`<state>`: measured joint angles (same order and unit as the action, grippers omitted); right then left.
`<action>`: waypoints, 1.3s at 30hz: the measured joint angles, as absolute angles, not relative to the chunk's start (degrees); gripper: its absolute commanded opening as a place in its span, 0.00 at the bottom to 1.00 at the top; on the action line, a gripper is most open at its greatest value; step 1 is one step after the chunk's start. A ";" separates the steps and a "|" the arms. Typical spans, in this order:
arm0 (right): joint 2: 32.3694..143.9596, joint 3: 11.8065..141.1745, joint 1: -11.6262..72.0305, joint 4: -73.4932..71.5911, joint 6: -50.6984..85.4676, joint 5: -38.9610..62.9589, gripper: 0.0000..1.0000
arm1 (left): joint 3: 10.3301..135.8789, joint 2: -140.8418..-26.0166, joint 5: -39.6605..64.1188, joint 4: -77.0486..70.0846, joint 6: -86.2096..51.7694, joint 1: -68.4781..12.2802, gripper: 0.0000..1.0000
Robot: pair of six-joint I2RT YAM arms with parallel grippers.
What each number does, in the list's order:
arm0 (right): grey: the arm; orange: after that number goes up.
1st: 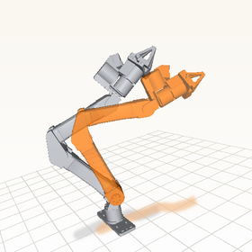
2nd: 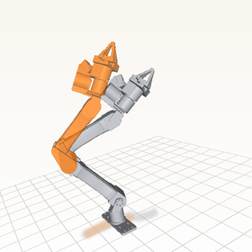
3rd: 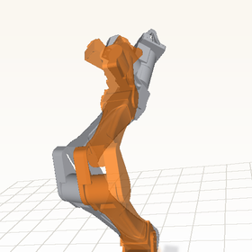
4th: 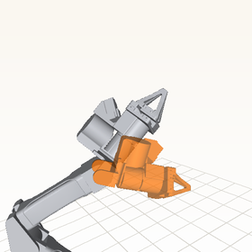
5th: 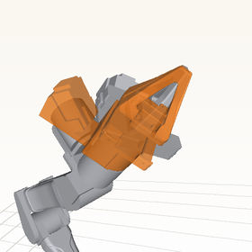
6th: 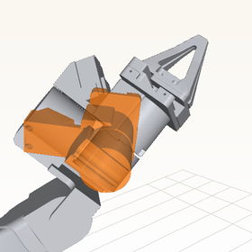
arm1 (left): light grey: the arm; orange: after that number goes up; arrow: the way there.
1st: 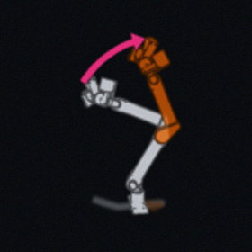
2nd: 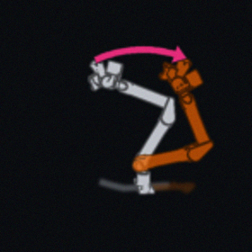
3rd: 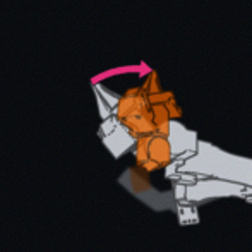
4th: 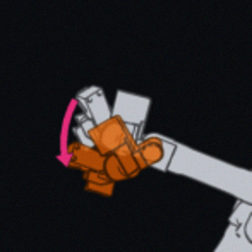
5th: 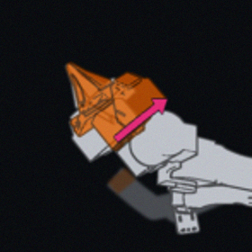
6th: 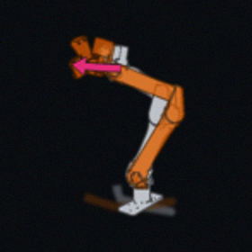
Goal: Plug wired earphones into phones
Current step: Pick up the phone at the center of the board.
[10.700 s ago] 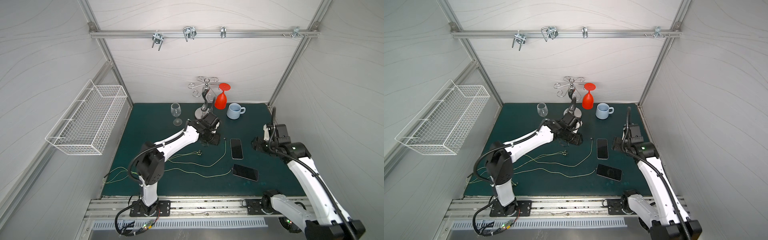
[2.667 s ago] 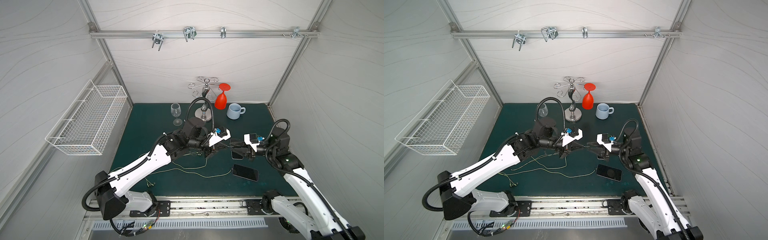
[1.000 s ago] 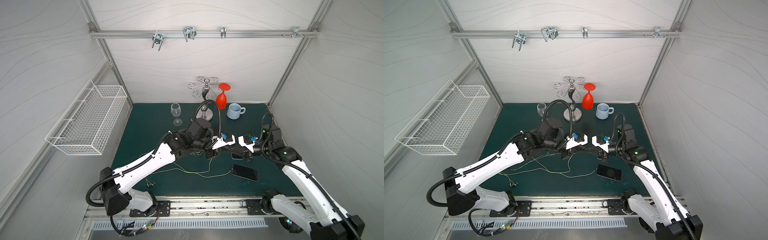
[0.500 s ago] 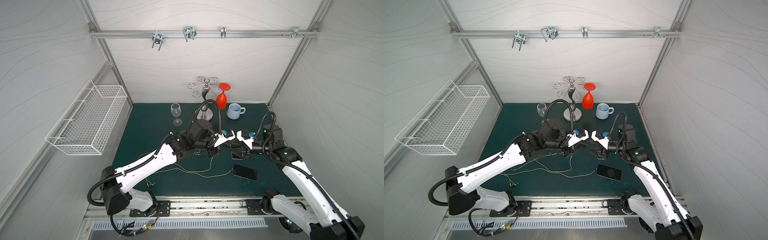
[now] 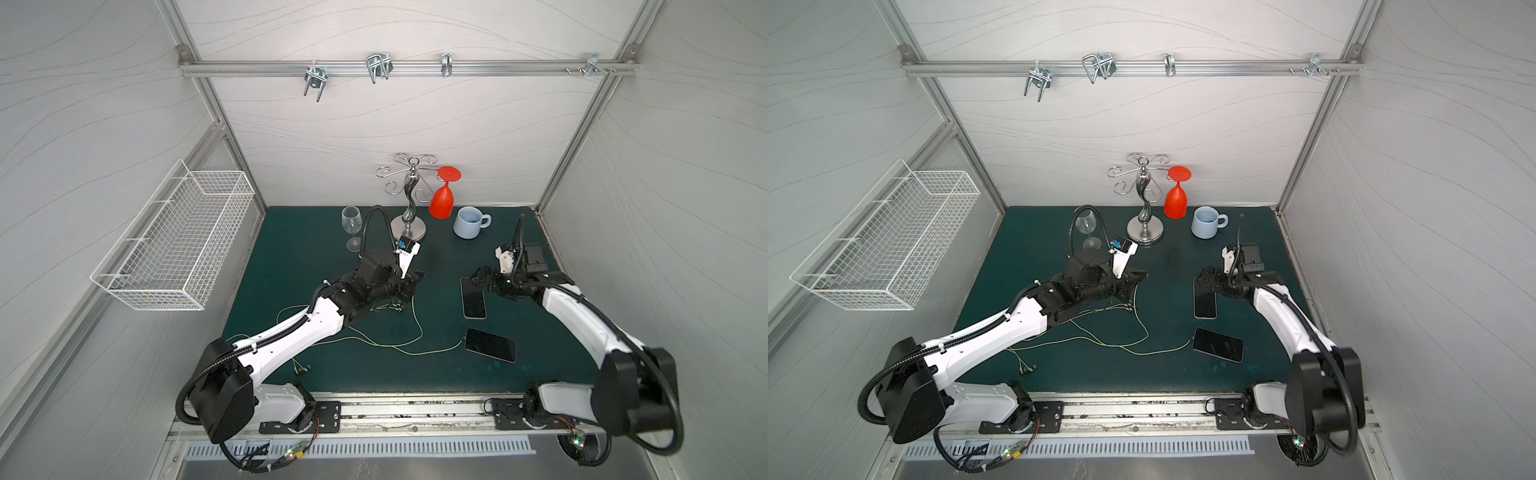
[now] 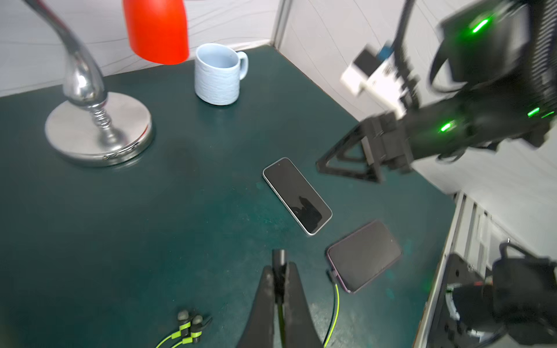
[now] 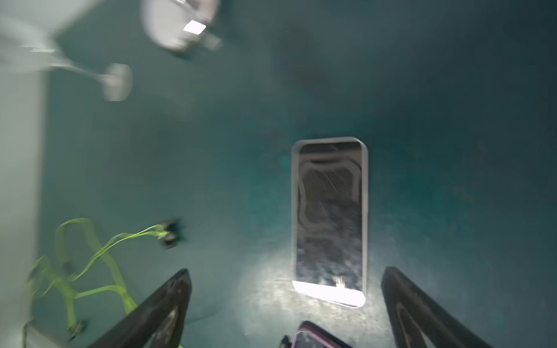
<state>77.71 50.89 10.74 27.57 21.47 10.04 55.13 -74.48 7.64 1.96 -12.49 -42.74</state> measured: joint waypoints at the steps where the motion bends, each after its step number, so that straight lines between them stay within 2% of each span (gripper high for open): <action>1: 80.07 51.68 11.25 28.34 22.61 8.25 0.99 | 55.09 -74.26 6.96 1.72 -13.19 -42.76 0.00; 9: 96.33 60.97 17.04 30.52 28.80 -1.69 0.99 | 52.90 -72.16 2.39 1.06 -15.46 -42.76 0.00; 19: 105.47 66.48 20.56 34.22 35.05 -11.00 0.99 | 51.75 -71.35 0.49 2.11 -16.36 -42.74 0.00; 23: 106.32 67.46 21.41 34.85 36.16 -13.37 0.96 | 51.11 -70.96 -0.05 2.72 -16.58 -42.74 0.00; 32: 106.28 67.00 21.02 34.39 42.39 -13.04 0.80 | 50.94 -70.85 -0.30 3.14 -16.82 -42.74 0.00; 36: 102.72 63.02 16.95 32.42 49.08 -9.54 0.79 | 50.94 -70.85 -0.32 3.11 -17.21 -42.74 0.00; 39: 99.00 59.02 12.51 31.90 55.59 -5.96 0.82 | 50.94 -70.81 -0.47 3.16 -17.63 -42.74 0.00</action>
<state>99.00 59.02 12.51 31.90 55.59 -5.96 50.94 -70.81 -0.47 3.16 -17.63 -42.74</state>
